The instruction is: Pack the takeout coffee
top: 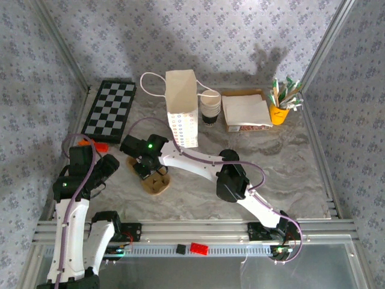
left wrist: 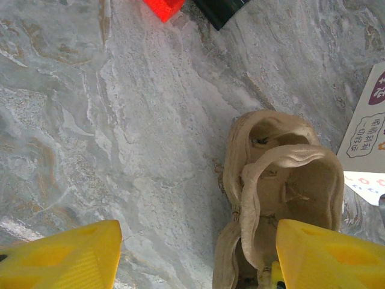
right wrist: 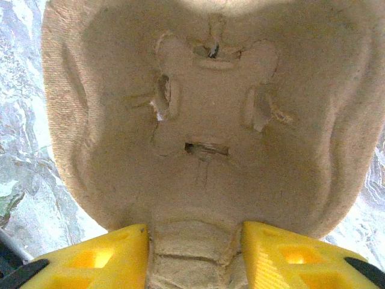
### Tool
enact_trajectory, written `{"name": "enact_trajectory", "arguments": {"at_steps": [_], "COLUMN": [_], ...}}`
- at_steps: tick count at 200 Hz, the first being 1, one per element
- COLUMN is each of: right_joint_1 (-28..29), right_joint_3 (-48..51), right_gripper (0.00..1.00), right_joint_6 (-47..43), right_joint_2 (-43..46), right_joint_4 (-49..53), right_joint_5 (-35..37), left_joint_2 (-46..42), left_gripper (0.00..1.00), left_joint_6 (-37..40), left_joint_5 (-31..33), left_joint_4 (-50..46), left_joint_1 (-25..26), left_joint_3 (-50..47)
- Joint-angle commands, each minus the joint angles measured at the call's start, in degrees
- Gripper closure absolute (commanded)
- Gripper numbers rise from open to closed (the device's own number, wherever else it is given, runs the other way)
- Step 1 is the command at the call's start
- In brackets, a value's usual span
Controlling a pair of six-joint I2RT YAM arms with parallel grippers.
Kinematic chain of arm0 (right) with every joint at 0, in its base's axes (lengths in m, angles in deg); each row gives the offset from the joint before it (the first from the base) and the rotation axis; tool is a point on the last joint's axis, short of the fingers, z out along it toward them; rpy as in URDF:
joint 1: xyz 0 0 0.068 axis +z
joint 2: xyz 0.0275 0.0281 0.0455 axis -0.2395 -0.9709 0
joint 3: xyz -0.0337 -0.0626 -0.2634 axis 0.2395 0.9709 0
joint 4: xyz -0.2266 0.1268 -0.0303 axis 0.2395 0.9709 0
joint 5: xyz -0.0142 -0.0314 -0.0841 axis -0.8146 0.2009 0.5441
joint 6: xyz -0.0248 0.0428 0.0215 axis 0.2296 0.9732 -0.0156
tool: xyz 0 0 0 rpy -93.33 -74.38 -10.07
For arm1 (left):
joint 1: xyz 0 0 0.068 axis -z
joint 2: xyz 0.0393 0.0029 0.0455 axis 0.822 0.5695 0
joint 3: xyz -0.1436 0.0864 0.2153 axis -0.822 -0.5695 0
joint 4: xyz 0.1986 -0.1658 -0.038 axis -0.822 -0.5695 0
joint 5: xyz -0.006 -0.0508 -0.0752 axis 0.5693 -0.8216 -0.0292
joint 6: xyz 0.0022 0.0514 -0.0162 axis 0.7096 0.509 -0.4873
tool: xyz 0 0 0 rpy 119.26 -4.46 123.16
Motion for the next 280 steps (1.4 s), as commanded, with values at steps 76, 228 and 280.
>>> {"name": "enact_trajectory", "arguments": {"at_steps": [76,228,280], "right_joint_1": [0.6,-5.1,-13.1], "right_joint_3": [-2.3,16.0,25.8], "right_gripper": [0.61,0.64,0.64], "right_joint_6": [-0.3,6.4,7.9], "right_joint_2": [-2.1,30.0,44.6], "right_joint_4": [3.1,6.8,9.6], "right_joint_5": [2.4,4.1,2.0], "left_joint_2": [0.3,13.9,26.6], "left_gripper": [0.31,0.33,0.39], "left_joint_6": [0.7,10.2,11.1], "left_joint_5": [-1.1,-11.0,-6.6], "left_joint_4": [-0.1,-5.5,-0.9], "left_joint_1": [-0.4,-0.4,13.7], "left_joint_3": [1.7,35.2,45.5]}}
